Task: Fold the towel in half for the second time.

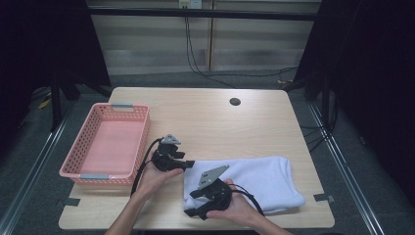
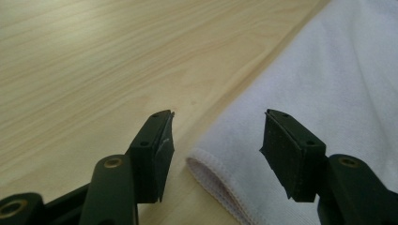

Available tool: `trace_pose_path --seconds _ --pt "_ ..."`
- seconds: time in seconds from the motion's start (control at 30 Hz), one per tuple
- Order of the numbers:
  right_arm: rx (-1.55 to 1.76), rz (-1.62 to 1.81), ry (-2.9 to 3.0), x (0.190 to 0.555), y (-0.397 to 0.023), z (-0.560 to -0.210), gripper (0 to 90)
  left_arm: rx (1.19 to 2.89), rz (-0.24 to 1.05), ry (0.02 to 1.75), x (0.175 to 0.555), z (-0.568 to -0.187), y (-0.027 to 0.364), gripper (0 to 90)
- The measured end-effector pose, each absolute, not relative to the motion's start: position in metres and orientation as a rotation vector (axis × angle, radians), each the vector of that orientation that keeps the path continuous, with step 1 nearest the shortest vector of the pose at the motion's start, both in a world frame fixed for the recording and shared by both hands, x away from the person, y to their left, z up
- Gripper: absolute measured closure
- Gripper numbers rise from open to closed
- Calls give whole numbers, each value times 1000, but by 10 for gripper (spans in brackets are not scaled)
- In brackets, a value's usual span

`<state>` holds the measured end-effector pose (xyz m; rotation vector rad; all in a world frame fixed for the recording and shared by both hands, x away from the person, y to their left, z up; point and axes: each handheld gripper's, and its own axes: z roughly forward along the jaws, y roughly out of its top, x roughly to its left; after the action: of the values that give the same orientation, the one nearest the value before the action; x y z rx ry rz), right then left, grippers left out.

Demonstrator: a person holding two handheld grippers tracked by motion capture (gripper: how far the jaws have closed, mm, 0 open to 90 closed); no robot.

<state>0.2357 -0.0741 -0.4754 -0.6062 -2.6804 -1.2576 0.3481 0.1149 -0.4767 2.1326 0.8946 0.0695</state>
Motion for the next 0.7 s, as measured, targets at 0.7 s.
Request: trace_pose_path --seconds 0.7 --pt "-515 -1253 -2971 214 -58 -499 546 2112 85 944 357 -489 119 395"
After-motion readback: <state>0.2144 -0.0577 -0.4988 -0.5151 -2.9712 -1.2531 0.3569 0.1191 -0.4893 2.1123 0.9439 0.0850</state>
